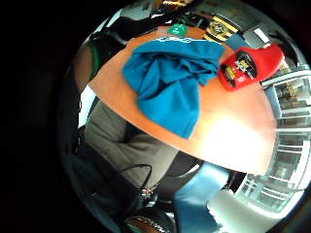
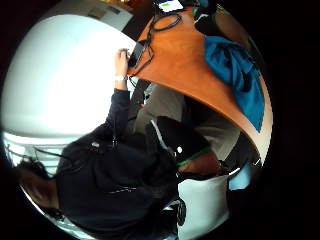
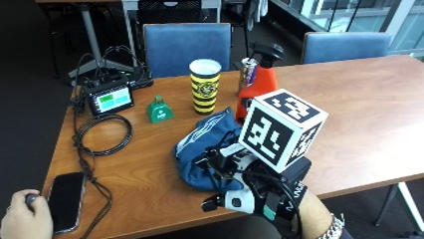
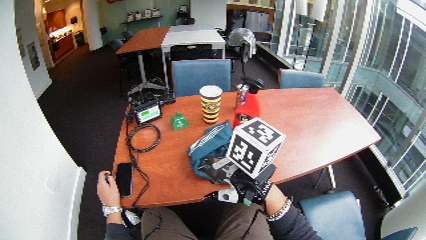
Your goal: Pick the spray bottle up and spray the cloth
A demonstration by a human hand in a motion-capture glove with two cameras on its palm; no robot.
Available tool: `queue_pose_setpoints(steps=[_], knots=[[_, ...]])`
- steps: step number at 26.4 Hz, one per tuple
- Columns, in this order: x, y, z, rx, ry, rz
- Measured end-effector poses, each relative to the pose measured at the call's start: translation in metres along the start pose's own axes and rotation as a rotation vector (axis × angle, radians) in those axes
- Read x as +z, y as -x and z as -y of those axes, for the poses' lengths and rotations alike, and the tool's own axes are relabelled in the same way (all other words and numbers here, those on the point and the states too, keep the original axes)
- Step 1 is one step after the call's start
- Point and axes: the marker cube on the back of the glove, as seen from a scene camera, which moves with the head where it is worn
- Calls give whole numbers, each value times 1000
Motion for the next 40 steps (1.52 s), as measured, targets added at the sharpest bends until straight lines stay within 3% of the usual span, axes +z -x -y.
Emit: queue_pose_setpoints(steps=[19, 29, 33, 40], knots=[[-97, -83, 57, 123, -340, 2], [-127, -145, 83, 337, -568, -43], [-128, -174, 89, 434, -695, 46], [-107, -210, 92, 526, -707, 384]])
